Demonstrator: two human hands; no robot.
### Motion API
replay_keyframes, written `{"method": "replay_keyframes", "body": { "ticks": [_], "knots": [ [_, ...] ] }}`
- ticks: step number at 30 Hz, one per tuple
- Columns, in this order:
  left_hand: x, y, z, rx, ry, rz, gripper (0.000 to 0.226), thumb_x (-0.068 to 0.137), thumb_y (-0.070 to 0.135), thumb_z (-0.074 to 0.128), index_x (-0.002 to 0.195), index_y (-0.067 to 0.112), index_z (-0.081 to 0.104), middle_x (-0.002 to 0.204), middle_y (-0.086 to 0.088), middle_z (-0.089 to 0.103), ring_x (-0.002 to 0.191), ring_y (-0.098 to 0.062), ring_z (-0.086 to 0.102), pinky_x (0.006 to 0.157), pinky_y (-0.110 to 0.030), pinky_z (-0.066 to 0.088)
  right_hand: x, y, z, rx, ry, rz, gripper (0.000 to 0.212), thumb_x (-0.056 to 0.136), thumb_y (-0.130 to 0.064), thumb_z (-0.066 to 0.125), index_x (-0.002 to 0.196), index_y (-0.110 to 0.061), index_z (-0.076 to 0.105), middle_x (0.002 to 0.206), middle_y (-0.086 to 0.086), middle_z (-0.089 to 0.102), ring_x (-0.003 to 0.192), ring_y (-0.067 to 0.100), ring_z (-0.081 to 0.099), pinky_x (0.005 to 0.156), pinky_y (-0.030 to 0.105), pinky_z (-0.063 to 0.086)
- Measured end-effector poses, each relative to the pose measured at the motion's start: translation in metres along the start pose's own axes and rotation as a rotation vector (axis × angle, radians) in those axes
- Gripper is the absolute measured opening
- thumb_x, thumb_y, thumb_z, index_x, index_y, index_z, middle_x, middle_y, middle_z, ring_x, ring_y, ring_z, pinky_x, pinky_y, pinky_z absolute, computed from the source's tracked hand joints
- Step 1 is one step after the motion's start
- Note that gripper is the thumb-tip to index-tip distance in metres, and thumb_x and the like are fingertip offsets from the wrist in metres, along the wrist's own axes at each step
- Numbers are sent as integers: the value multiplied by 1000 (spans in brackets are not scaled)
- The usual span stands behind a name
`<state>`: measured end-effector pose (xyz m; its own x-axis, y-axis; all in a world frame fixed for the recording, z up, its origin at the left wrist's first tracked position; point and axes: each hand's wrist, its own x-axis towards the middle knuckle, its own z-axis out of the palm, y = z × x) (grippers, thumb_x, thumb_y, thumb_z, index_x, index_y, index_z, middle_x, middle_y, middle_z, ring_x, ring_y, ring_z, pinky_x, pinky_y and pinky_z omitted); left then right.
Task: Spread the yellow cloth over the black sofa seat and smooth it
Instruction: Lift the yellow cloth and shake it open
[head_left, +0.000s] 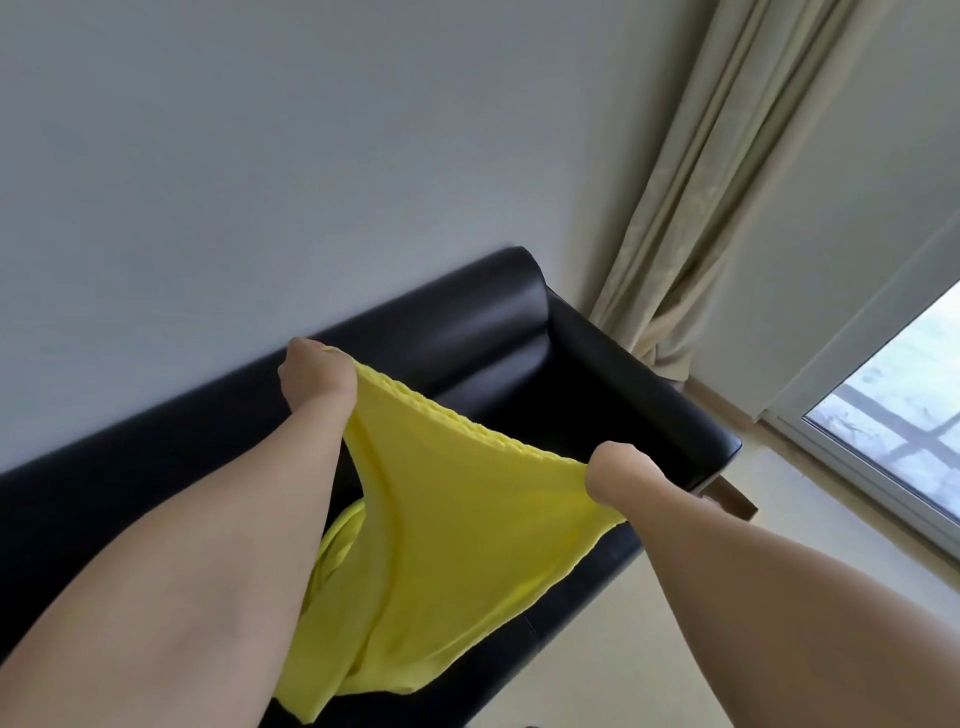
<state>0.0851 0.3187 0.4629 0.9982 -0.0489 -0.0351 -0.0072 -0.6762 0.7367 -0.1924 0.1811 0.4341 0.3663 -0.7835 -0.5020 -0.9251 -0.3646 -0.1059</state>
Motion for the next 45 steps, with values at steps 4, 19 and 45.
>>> {"method": "replay_keyframes", "body": {
  "ticks": [4, 19, 45],
  "knots": [
    [15, 27, 55, 48, -30, 53, 30, 96, 6, 48, 125, 3, 56, 123, -17, 61, 111, -34, 60, 89, -41, 51, 40, 19, 3, -14, 5, 11, 28, 88, -1, 47, 63, -13, 49, 66, 0, 48, 56, 13, 46, 47, 23, 35],
    [19, 122, 403, 297, -257, 72, 28, 94, 2, 45, 120, 0, 57, 122, -18, 60, 110, -35, 59, 79, -36, 45, 308, 147, 22, -198, -342, 67, 26, 87, -6, 57, 111, -11, 65, 92, 3, 57, 96, 24, 63, 86, 33, 54],
    [-74, -131, 722, 804, -725, 552, 76, 95, 43, 43, 155, 13, 6, 159, -13, 11, 146, -31, 10, 118, -54, 9, 522, 220, 295, 1289, 78, 1175, 59, 71, -21, 48, 130, -25, 55, 108, 0, 66, 91, 31, 61, 84, 36, 51]
  ]
}}
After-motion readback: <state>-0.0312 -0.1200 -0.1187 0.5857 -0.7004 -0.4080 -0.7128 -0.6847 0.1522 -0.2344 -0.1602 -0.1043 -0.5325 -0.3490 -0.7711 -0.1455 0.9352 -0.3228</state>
